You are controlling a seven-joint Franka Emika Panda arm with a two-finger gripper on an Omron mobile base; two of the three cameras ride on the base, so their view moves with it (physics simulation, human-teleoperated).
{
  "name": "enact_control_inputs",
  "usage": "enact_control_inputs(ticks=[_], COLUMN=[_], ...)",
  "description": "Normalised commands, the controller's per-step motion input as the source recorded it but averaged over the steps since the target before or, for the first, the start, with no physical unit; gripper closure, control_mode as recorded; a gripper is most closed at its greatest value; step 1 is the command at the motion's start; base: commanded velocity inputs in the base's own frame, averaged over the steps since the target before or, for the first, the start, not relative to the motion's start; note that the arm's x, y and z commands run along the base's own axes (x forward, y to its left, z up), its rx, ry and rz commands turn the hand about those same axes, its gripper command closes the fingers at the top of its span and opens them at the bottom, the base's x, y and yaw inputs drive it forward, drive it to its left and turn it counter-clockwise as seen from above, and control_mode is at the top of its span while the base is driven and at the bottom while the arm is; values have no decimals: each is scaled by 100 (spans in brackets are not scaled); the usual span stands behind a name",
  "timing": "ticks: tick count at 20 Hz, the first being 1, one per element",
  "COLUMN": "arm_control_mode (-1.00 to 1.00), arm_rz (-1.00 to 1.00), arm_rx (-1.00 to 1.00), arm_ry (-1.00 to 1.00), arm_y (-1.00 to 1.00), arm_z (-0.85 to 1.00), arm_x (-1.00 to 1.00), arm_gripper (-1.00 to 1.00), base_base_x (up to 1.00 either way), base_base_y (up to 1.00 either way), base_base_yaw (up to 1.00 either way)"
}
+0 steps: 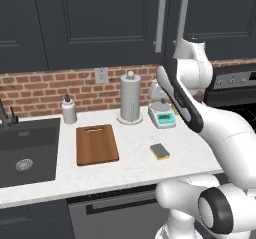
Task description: Pick up the sponge from the counter and clean the cutting board by briefly scrubbing or pressing down on the cutting board. Once finished, release the sponge.
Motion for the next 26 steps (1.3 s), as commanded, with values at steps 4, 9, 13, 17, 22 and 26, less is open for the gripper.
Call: enact_control_inputs(ticks=[4, 9, 13, 17, 22, 26], arm_control_mode=[-100, -100, -100, -100, -100, -100], arm_rz=[0, 0, 0, 0, 0, 0], arm_rx=[0, 0, 0, 0, 0, 0], arm_ry=[0, 5, 14, 7, 1, 0], arm_y=[0, -8, -14, -9, -1, 0], arm_z=[0, -51, -96, -77, -41, -6], arm_x=[1, -34, -33, -13, 0, 4], arm_gripper=[-100, -100, -100, -100, -100, -100], base_base_x=[0, 0, 0, 0, 0, 0], base_base_y=[0, 0, 0, 0, 0, 0], base_base_yaw=[0, 0, 0, 0, 0, 0])
